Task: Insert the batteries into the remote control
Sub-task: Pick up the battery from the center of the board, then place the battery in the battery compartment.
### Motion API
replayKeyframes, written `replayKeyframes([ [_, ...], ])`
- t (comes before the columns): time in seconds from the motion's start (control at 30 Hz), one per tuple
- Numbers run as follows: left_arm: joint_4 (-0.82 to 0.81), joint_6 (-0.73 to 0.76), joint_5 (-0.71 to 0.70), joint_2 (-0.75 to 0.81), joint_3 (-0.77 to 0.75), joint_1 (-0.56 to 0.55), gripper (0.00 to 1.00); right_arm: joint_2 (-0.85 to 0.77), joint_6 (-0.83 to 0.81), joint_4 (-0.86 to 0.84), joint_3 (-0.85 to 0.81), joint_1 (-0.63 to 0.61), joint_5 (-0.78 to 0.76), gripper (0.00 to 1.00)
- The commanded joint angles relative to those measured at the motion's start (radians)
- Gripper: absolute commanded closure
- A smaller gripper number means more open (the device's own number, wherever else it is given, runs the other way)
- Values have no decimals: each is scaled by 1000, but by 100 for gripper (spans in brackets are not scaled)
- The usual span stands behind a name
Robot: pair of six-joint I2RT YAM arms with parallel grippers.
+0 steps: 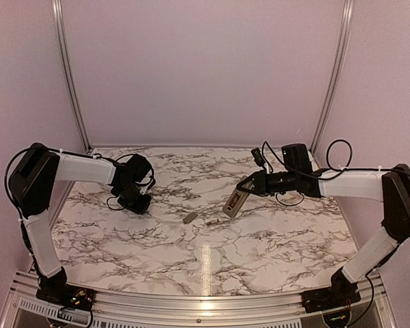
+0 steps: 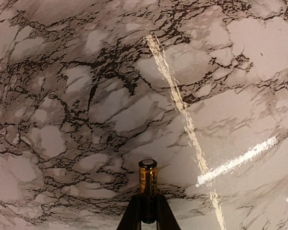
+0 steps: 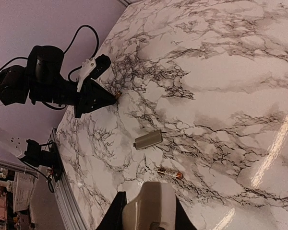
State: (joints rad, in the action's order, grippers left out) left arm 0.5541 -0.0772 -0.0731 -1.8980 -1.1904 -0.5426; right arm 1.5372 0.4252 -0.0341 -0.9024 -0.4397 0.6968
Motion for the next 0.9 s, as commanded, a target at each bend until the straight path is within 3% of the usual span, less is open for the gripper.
replayKeyframes([
  [0.0, 19, -122, 68, 101, 62, -16, 100, 46, 143, -134, 30, -51, 41, 100],
  [0.27, -16, -373, 288, 466, 196, -80, 100, 151, 353, -248, 30, -200, 86, 100],
  [0.43, -33, -507, 314, 609, 241, -220, 100, 194, 505, -415, 77, -243, 153, 100],
  [0.6, -29, -541, 283, 586, 220, -386, 100, 179, 632, -558, 182, -275, 135, 100],
  [0.87, -47, -541, 332, 379, 119, -516, 100, 199, 668, -656, 257, -300, 130, 100],
])
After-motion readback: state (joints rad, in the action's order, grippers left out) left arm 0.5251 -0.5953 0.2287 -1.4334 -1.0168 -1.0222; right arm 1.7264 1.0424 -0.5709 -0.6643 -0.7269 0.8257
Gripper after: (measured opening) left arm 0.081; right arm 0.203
